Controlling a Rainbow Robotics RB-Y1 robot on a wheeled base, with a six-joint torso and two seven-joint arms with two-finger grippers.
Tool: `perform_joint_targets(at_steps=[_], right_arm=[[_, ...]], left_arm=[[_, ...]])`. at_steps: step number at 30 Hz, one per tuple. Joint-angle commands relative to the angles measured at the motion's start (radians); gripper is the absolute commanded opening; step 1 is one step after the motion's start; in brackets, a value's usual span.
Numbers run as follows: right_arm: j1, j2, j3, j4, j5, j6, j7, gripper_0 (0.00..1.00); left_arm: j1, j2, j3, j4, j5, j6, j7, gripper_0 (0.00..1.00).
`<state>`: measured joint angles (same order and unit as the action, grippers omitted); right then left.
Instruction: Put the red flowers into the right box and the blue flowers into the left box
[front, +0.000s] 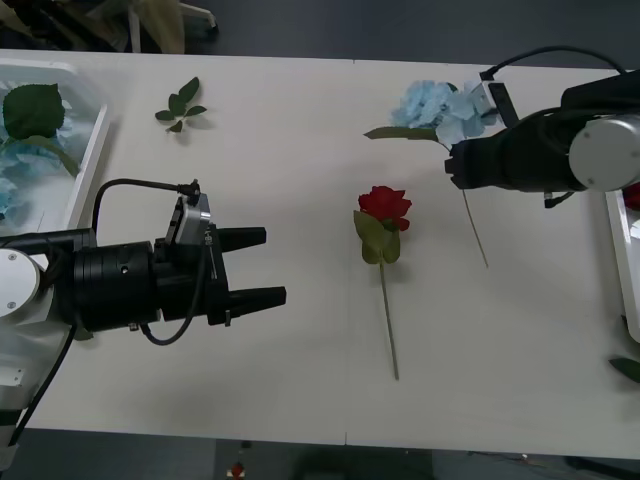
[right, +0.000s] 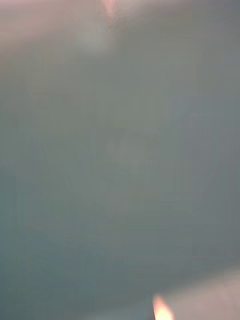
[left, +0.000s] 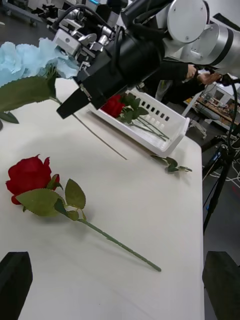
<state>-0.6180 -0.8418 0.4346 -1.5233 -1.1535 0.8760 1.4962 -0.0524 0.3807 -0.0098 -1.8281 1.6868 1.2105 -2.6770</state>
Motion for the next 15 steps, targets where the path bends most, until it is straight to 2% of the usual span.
perform_joint_targets(at_steps=[1,4,15], right_arm=[[0.014,-0.013,-0.089,-0.047,-0.115,0.031,0.168,0.00],[0.018,-0.013,-0.120,-0.049,-0.215,0.034,0.315,0.00],[0.017,0.021,-0.158,-0.087,-0.473,0.034,0.641,0.00]], left_arm=[[-0.018,0.013,-0.006,-0.019,0.013,0.003,-0.028,1.00],[-0.018,0.013,-0.006,-0.019,0.013,0.003,-0.028,1.00],[-0.018,0.013,-0.006,-0.019,0.013,0.003,-0.028,1.00]])
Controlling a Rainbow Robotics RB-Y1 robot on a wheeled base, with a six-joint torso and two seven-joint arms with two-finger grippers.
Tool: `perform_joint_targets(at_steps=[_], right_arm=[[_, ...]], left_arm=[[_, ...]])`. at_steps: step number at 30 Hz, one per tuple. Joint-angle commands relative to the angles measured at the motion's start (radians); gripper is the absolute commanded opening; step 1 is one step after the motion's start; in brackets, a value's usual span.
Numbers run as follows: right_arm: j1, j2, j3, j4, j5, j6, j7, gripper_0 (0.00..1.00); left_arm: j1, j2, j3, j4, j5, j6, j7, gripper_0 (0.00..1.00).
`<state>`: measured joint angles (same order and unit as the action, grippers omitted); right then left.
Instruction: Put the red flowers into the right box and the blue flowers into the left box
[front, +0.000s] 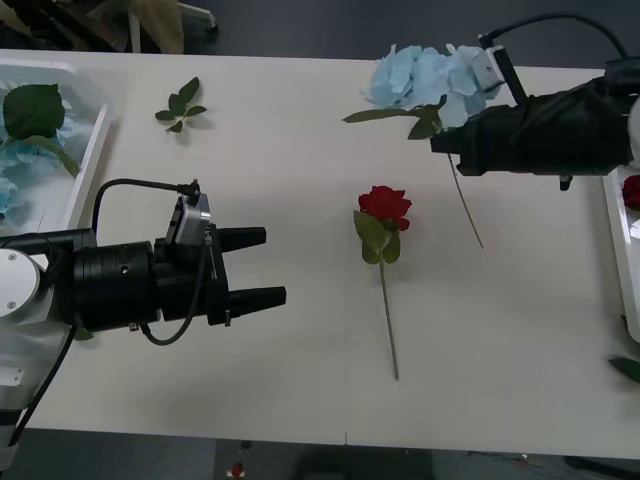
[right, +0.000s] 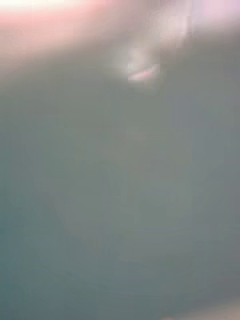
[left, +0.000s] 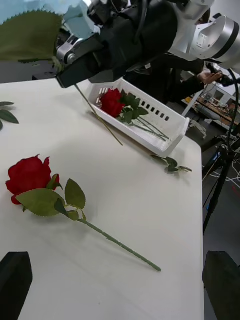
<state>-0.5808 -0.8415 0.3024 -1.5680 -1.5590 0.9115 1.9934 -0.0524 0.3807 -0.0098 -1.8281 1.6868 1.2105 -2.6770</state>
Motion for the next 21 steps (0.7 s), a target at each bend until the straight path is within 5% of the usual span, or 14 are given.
perform_joint_targets(at_steps=[1,21], right_arm=[[-0.021,0.029,-0.028,-0.047,-0.090,0.001,0.179,0.00],[0.016,0.375,-0.325,-0.018,-0.211,0.353,0.594,0.00]], left_arm=[[-0.018,0.013,-0.006,-0.019,0.013,0.003,-0.028,1.00],[-0.004,0.032,0.039,-0.033,0.074,0.018,-0.028,1.00]])
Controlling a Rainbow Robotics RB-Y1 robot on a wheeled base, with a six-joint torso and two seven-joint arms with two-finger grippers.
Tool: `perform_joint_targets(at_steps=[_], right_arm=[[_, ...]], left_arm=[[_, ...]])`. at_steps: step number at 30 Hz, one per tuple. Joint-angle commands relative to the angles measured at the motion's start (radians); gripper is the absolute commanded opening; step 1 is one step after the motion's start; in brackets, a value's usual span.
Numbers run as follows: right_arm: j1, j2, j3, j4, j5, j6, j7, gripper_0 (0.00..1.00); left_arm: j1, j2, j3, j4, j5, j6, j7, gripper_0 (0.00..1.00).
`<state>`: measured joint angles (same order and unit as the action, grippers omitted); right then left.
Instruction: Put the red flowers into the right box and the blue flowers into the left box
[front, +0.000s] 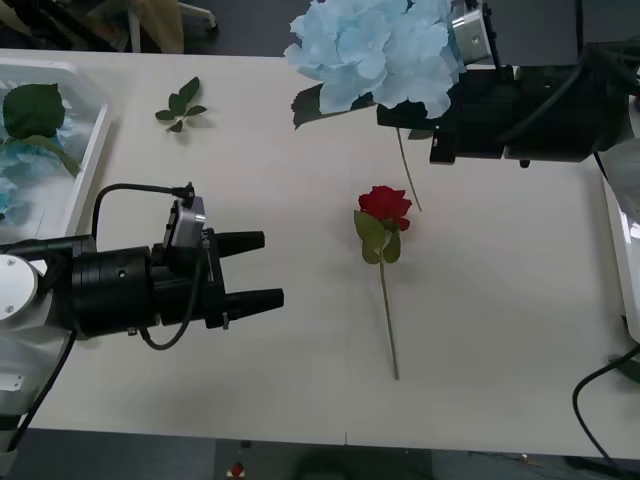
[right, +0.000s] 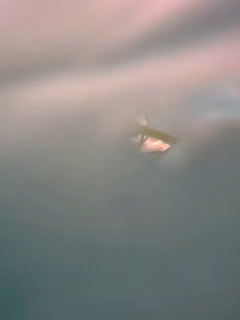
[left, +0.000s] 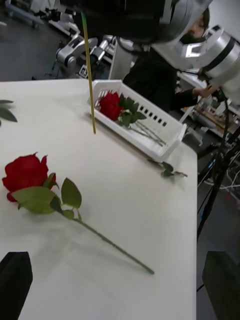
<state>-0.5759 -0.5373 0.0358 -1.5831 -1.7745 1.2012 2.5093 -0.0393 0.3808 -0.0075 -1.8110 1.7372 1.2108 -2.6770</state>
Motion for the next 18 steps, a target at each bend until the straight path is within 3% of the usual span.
perform_joint_targets(at_steps=[1,5,9,18], right_arm=[[0.011,0.086,-0.070,0.003,0.003,0.084,0.089,0.00],[0.011,0.137,-0.100,0.023,0.003,0.153,0.148,0.00],[0.010,0.181,-0.103,0.031,0.001,0.186,0.196,0.00],[0.011,0.269,-0.114,0.032,0.001,0.213,0.196,0.00]], left_arm=[[-0.022,0.036,0.037,-0.057,0.027,0.018,-0.028,1.00],[-0.047,0.038,0.008,-0.060,0.051,0.001,-0.028,1.00],[-0.065,0.036,-0.054,-0.053,0.035,-0.100,-0.028,1.00],[-0.143,-0.005,-0.200,0.117,0.114,-0.243,-0.028,1.00]])
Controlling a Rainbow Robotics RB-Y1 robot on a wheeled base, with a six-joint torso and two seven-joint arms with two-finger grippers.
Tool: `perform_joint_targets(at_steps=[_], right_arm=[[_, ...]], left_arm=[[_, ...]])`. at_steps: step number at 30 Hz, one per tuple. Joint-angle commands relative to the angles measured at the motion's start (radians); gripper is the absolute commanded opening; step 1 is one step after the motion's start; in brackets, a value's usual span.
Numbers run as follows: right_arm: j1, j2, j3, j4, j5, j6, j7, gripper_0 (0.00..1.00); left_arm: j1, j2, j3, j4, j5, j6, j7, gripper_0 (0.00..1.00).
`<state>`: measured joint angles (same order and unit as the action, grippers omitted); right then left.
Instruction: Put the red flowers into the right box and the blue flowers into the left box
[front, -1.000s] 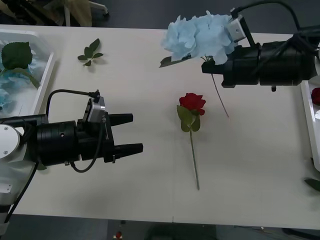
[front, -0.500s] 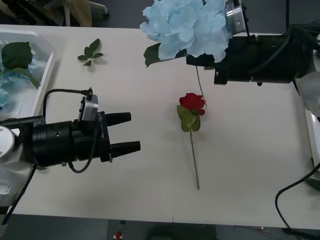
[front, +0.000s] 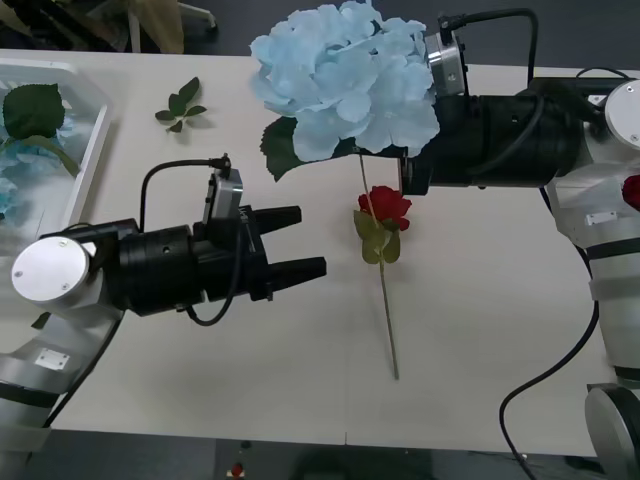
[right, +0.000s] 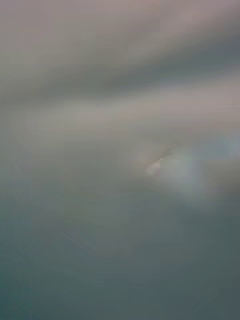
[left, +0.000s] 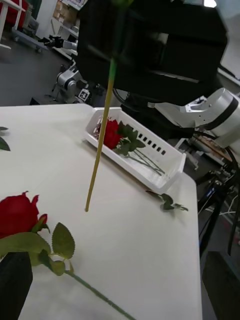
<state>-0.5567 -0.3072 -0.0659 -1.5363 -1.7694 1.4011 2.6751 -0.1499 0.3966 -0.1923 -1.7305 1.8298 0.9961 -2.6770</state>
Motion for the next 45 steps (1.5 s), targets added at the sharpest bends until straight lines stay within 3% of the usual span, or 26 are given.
perform_joint_targets(at_steps=[1,21,22,23,24,25,26,27,41,44,45], right_arm=[[-0.008,0.046,-0.012,-0.015,-0.004,0.015,0.030,0.00],[-0.008,0.074,-0.015,-0.015,-0.005,0.018,0.030,0.00],[-0.008,0.074,-0.015,-0.015,-0.005,0.016,0.030,0.00],[-0.008,0.074,-0.015,-0.015,-0.005,0.018,0.030,0.00],[-0.008,0.074,-0.017,-0.015,-0.005,0.018,0.030,0.00],[-0.008,0.074,-0.015,-0.015,-0.004,0.018,0.030,0.00],[-0.008,0.074,-0.015,-0.015,-0.005,0.018,0.030,0.00],[-0.008,0.074,-0.015,-0.015,-0.004,0.016,0.030,0.00],[-0.008,0.074,-0.017,-0.015,-0.004,0.018,0.030,0.00],[-0.008,0.073,-0.022,-0.015,-0.002,0.018,0.030,0.58],[-0.008,0.073,-0.022,-0.015,-0.002,0.018,0.030,0.66]], left_arm=[[-0.039,-0.028,-0.016,0.048,0.022,-0.031,-0.028,1.00],[-0.086,-0.185,-0.058,0.094,-0.023,-0.175,-0.028,0.99],[-0.092,-0.190,-0.058,0.094,-0.024,-0.177,-0.028,0.86],[-0.096,-0.193,-0.058,0.095,-0.024,-0.179,-0.028,0.63],[-0.099,-0.193,-0.059,0.094,-0.024,-0.180,-0.028,0.48],[-0.108,-0.196,-0.059,0.095,-0.024,-0.180,-0.028,0.20],[-0.112,-0.196,-0.059,0.095,-0.024,-0.180,-0.028,0.06],[-0.120,-0.196,-0.062,0.094,-0.024,-0.183,-0.028,0.00],[-0.125,-0.193,-0.067,0.095,-0.026,-0.194,-0.028,0.00],[-0.125,-0.193,-0.068,0.094,-0.026,-0.195,-0.028,0.00],[-0.125,-0.191,-0.067,0.095,-0.026,-0.195,-0.028,0.00]])
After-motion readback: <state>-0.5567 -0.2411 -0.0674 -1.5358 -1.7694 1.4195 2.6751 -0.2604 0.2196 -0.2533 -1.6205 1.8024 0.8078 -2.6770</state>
